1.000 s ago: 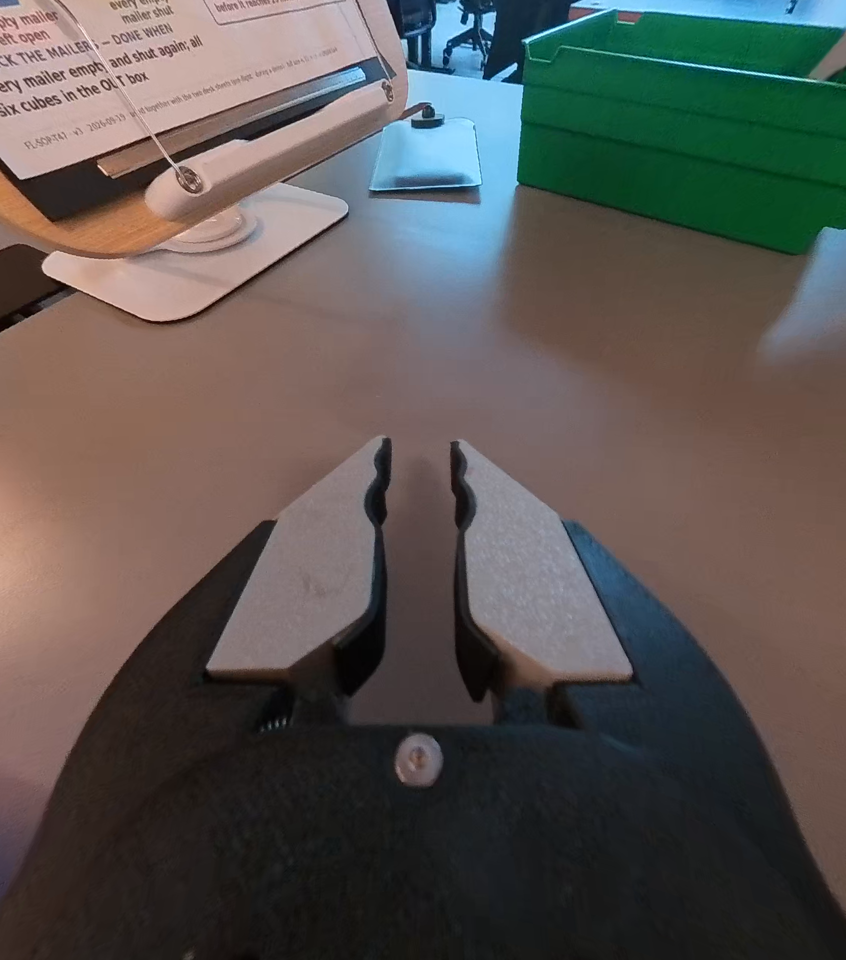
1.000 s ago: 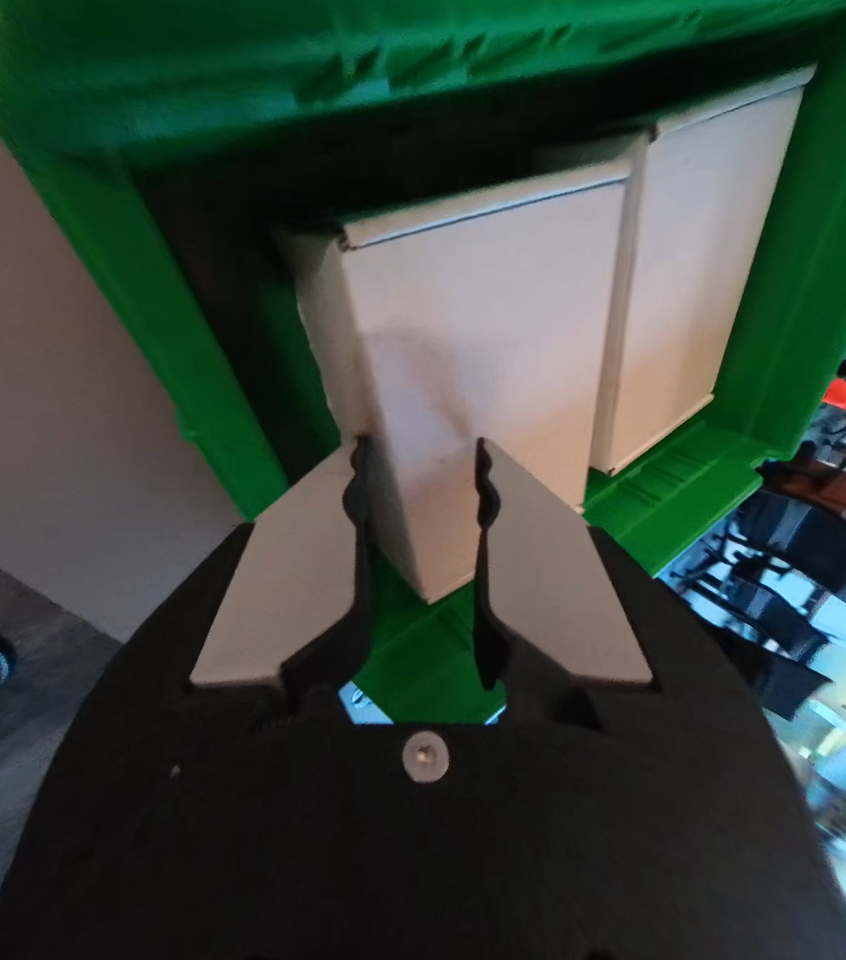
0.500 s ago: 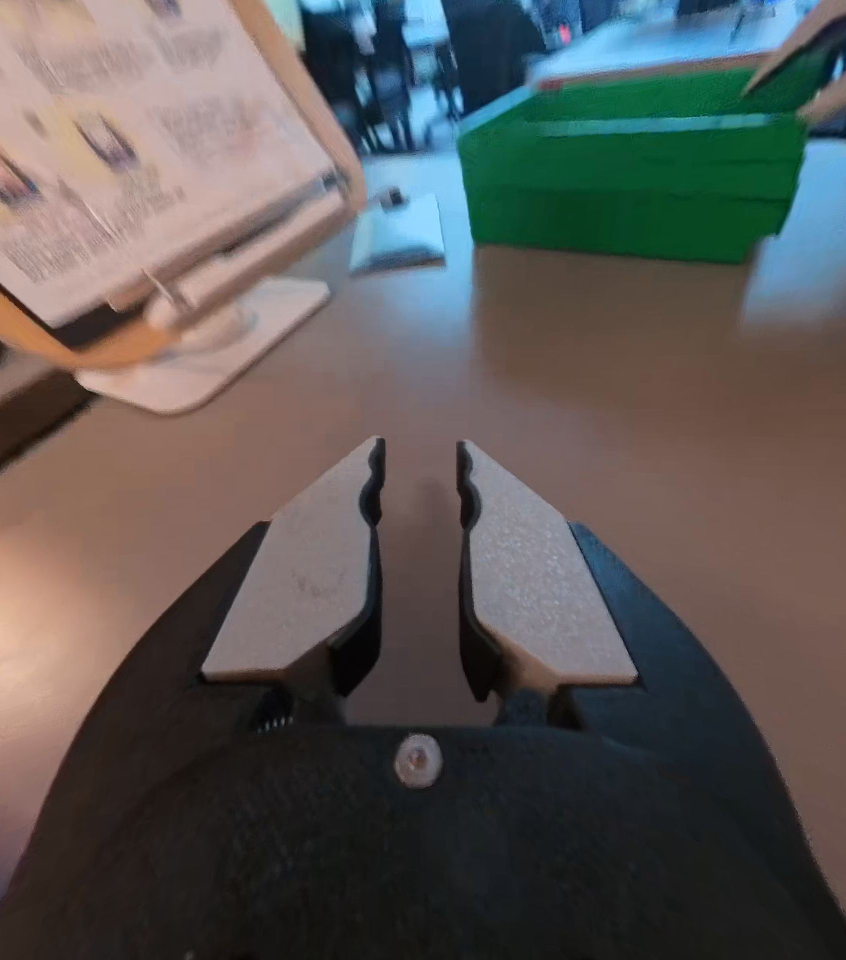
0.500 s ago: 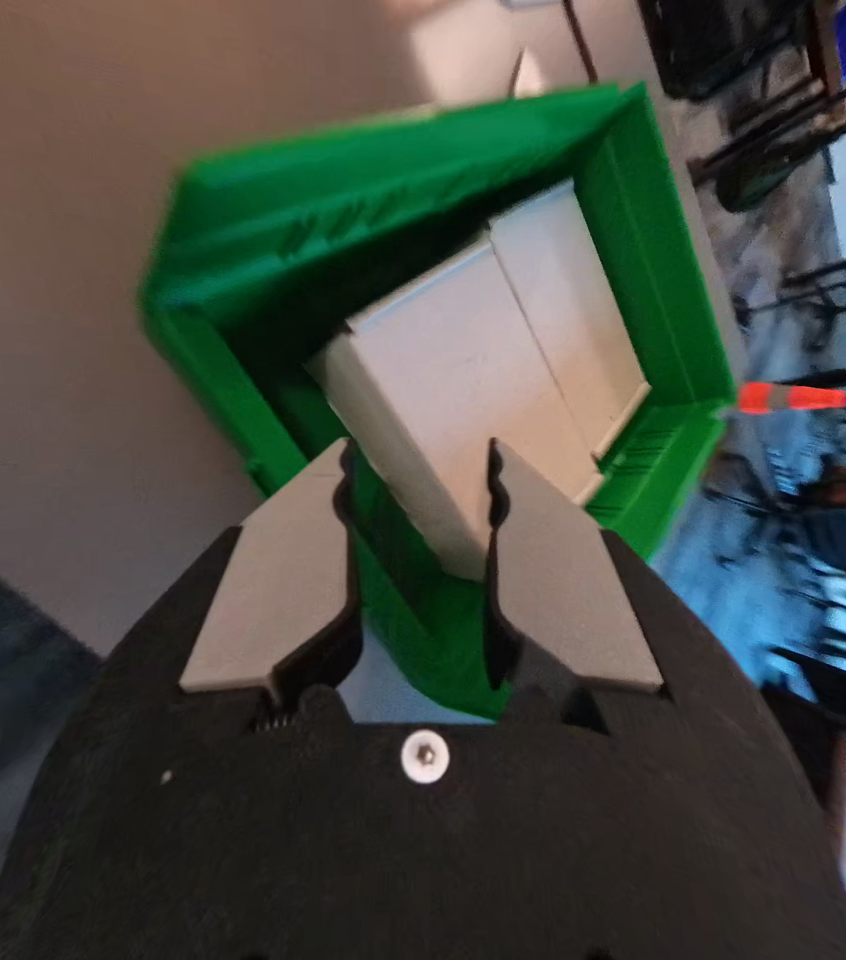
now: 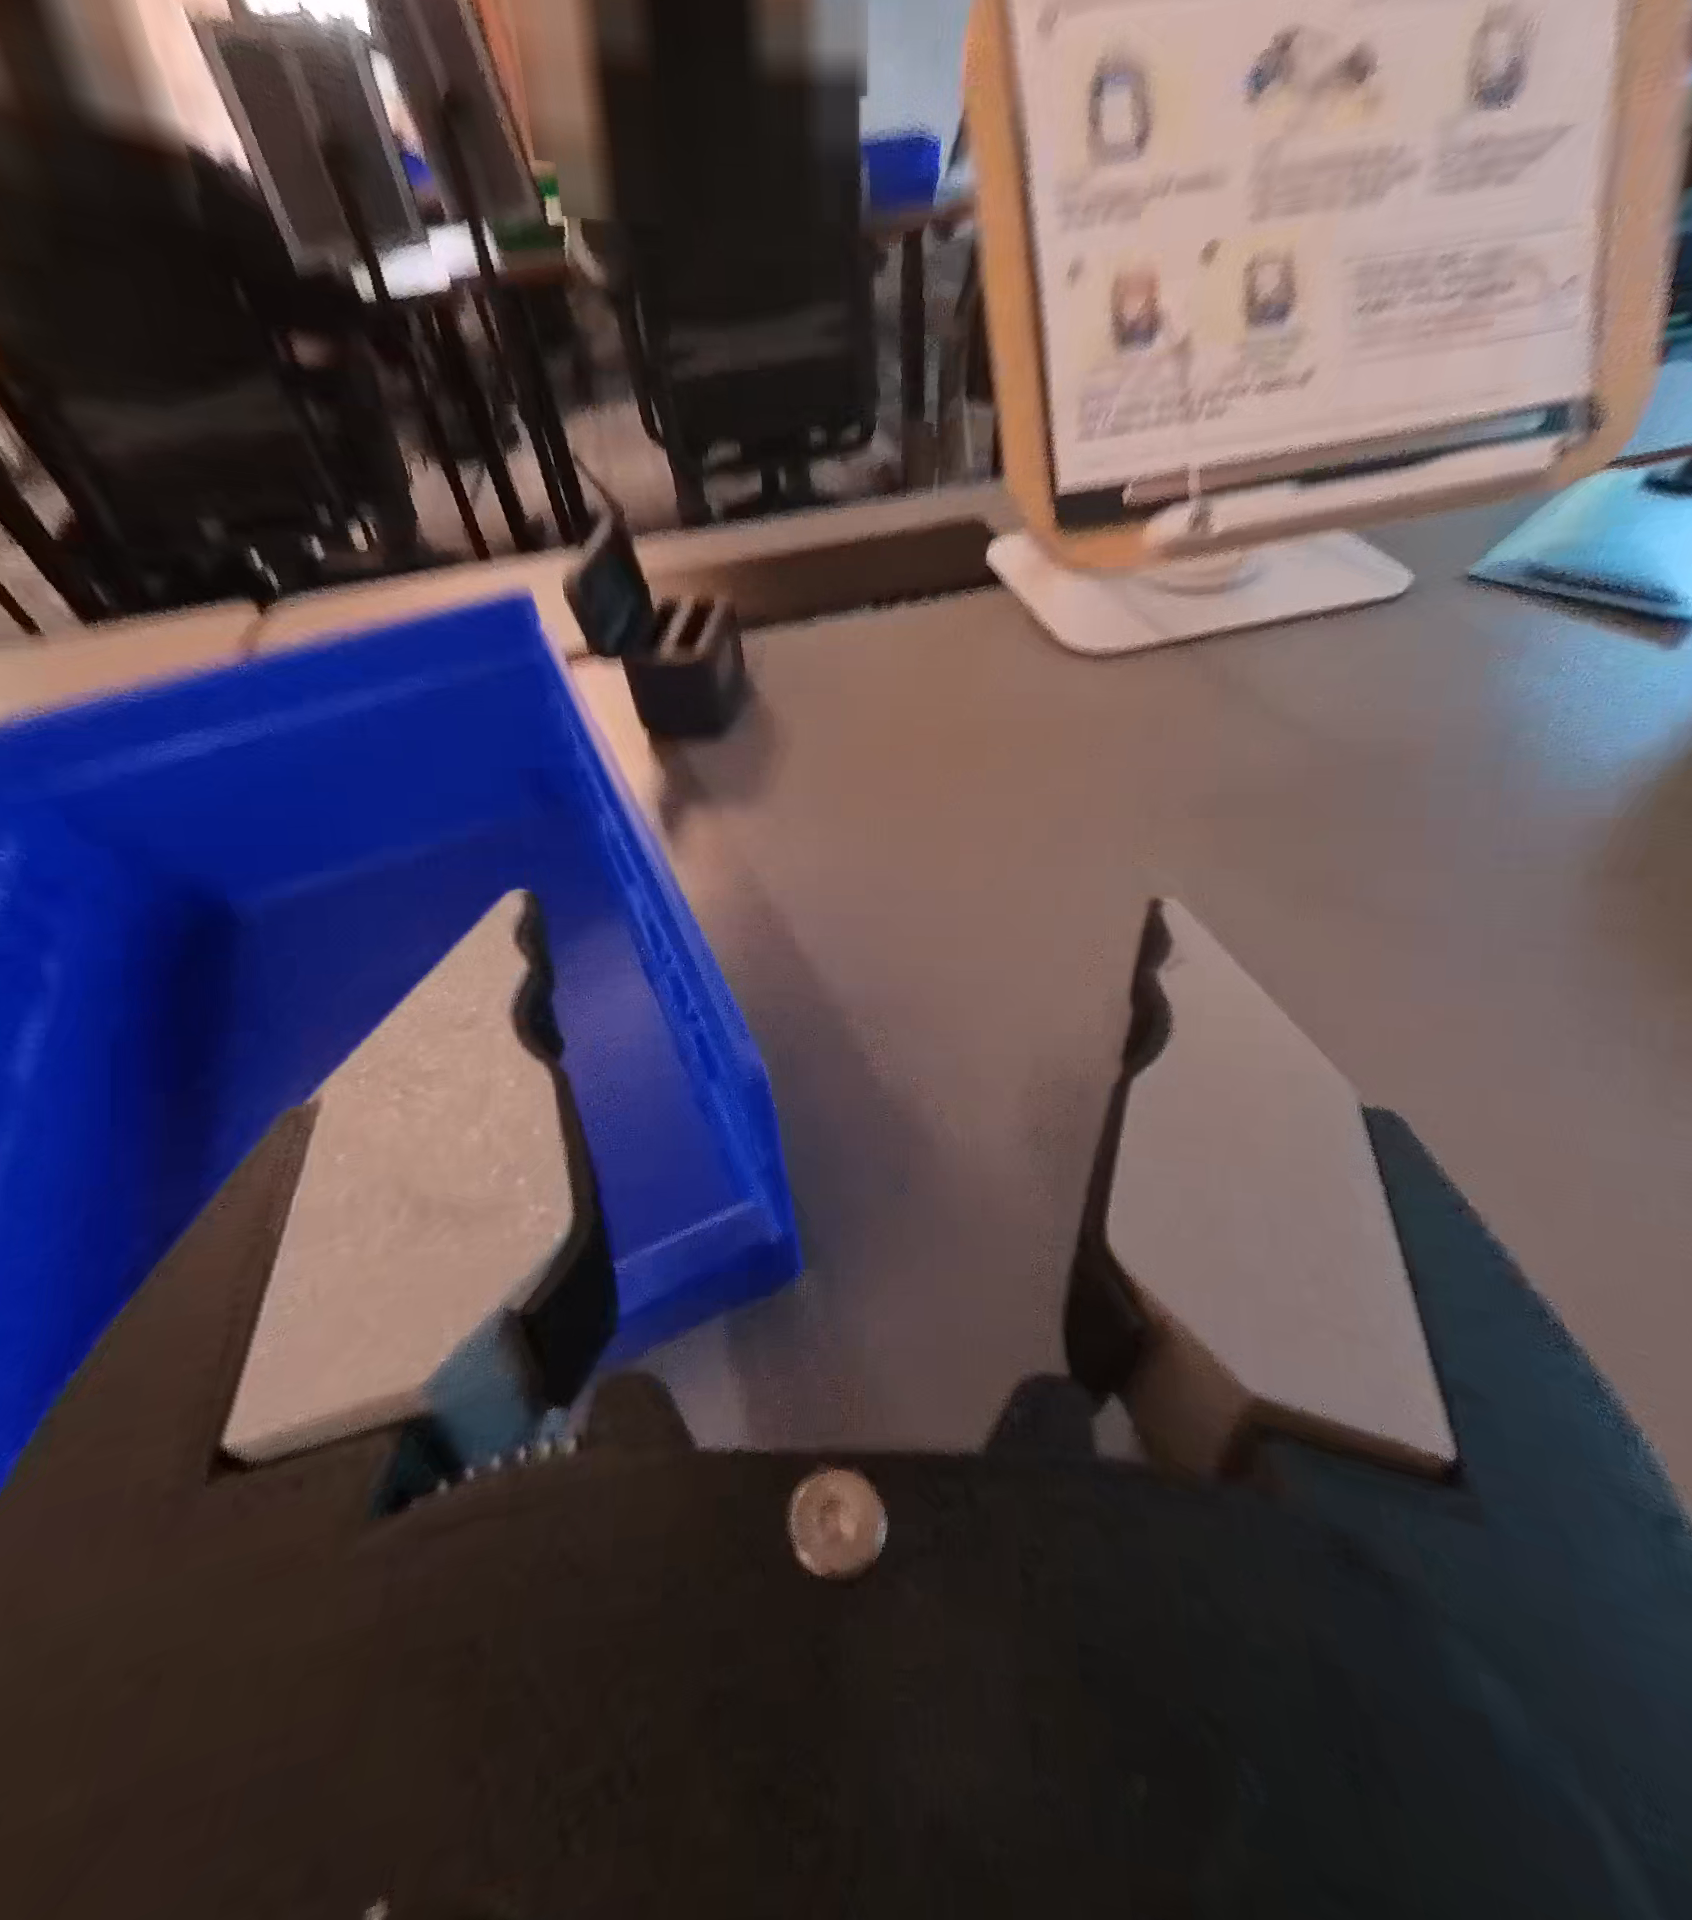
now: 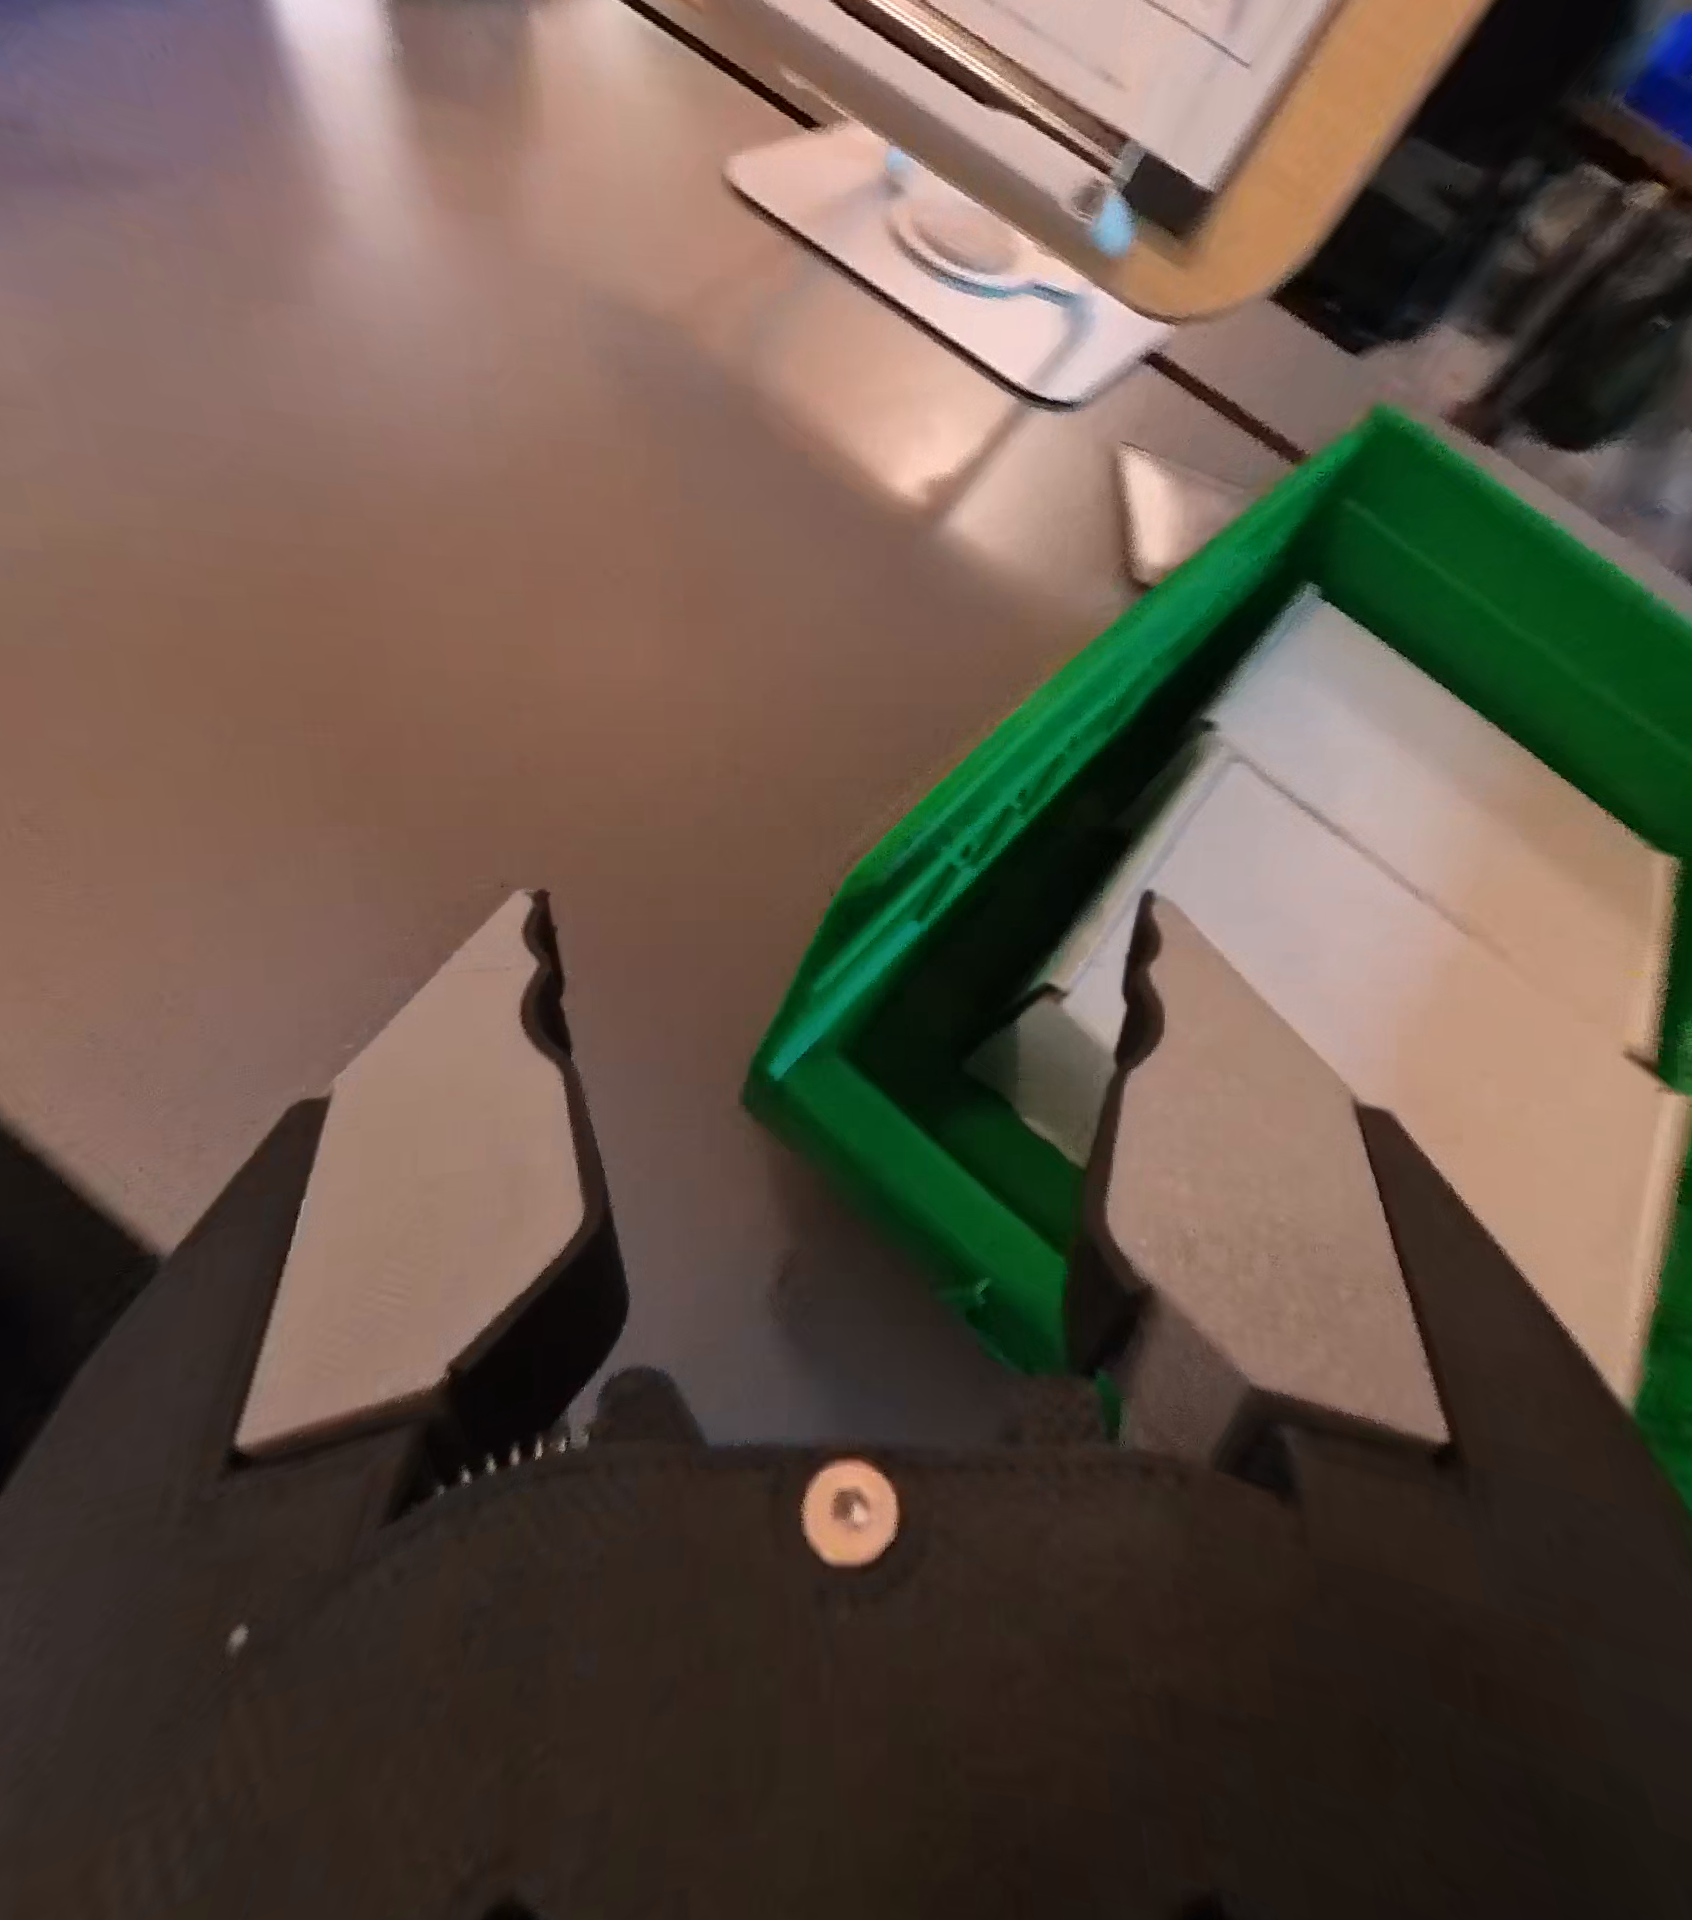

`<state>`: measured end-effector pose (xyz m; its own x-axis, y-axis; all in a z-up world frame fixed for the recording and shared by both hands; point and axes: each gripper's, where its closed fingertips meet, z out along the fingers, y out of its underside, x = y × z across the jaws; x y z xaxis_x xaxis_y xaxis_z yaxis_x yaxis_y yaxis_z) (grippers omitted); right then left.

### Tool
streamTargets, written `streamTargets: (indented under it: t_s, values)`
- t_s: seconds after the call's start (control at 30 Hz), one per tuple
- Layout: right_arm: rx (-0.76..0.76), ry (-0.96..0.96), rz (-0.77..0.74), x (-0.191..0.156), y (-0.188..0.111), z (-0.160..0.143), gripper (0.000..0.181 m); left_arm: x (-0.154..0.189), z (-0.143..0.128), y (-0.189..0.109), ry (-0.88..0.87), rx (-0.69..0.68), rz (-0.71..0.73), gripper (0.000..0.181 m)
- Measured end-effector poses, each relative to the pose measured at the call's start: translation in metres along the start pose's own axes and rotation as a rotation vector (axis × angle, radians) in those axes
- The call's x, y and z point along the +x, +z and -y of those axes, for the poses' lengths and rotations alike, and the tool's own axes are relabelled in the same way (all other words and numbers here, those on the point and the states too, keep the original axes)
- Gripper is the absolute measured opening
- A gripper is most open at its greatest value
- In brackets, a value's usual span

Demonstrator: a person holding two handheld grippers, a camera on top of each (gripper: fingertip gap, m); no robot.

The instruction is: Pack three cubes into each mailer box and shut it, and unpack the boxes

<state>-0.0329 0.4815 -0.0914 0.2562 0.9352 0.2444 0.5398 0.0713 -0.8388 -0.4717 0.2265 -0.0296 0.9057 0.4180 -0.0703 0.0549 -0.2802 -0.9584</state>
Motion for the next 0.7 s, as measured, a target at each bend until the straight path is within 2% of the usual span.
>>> streamTargets:
  t_s: [0.07,0.13,0.23,0.27,0.33,0.37,0.43,0.47,0.53,0.7]
  values:
    - [-0.031,-0.028,-0.104,0.003,0.011,0.004,0.096,-0.008,-0.025,0.019,-0.025,-0.051,0.029,0.108]
    - [-0.043,-0.050,-0.126,-0.005,0.022,0.010,0.085,-0.020,-0.043,0.036,-0.014,-0.080,0.096,0.103]
    - [-0.133,-0.187,-0.294,0.010,0.035,0.004,0.067,-0.021,-0.066,0.055,0.007,-0.162,0.101,0.085]
    - [-0.155,-0.252,-0.363,0.017,0.035,0.002,0.054,-0.026,-0.066,0.056,0.062,-0.159,0.145,0.065]
    - [-0.162,-0.279,-0.402,0.020,0.036,0.002,0.051,-0.037,-0.066,0.055,0.156,-0.166,0.211,0.021]
    - [-0.153,-0.241,-0.392,0.020,0.035,0.003,0.046,-0.039,-0.066,0.054,0.148,-0.173,0.198,0.020]
    - [-0.121,-0.125,-0.323,0.017,0.034,0.007,0.029,-0.056,-0.064,0.043,0.135,-0.154,0.249,0.006]
    - [-0.099,-0.058,-0.261,0.012,0.034,0.010,0.026,-0.065,-0.064,0.036,0.170,-0.147,0.266,0.004]
    - [-0.055,0.024,-0.131,-0.006,0.036,0.019,0.026,-0.066,-0.059,0.026,0.133,-0.098,0.202,0.004]
    - [-0.087,-0.077,-0.071,-0.053,0.052,0.041,0.024,-0.080,-0.031,0.002,0.079,-0.040,0.210,0.003]
